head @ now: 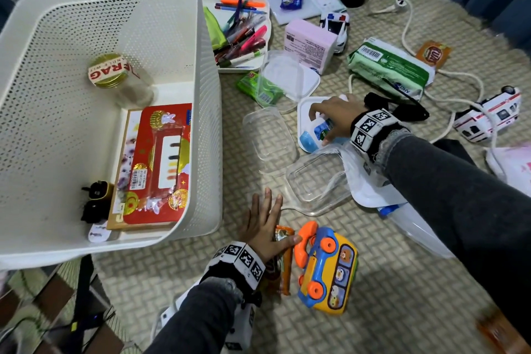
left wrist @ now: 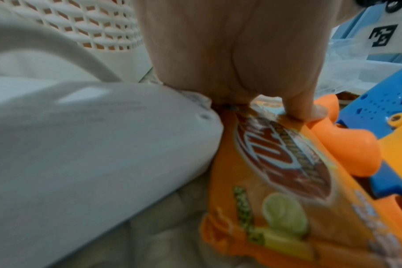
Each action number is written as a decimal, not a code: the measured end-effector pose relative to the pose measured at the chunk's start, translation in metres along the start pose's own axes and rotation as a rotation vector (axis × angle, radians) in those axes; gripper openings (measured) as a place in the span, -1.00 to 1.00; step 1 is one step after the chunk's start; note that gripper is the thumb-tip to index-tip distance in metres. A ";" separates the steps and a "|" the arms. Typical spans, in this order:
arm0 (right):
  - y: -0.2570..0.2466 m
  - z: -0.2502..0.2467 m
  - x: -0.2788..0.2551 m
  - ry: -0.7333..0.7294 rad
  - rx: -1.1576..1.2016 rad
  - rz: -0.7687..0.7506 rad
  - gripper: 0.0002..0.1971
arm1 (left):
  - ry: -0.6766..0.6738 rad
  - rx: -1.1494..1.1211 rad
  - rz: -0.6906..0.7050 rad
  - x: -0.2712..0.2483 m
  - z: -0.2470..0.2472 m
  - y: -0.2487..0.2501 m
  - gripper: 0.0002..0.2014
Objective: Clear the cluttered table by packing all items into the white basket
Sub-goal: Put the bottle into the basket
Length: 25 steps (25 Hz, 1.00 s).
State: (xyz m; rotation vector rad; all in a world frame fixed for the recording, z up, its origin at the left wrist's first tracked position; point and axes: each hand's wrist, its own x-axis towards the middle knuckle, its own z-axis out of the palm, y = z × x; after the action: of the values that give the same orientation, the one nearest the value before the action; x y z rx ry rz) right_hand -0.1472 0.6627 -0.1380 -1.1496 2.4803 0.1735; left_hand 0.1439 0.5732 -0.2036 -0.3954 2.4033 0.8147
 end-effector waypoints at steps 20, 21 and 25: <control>-0.109 -0.034 -0.143 0.871 0.606 0.013 -0.43 | -0.039 0.006 0.027 -0.004 -0.011 0.008 0.07; -0.113 -0.032 -0.152 0.876 0.614 0.031 -0.44 | -0.016 -0.022 0.032 -0.008 -0.014 0.009 0.08; -0.129 -0.023 -0.182 0.902 0.647 0.108 -0.44 | 0.086 -0.346 0.168 -0.018 -0.021 0.006 -0.14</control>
State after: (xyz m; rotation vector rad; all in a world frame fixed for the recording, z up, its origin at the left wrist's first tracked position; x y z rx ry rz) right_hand 0.0492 0.7006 -0.0363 -0.8936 2.9239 -1.2828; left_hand 0.1470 0.5662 -0.1766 -0.3694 2.3973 1.3226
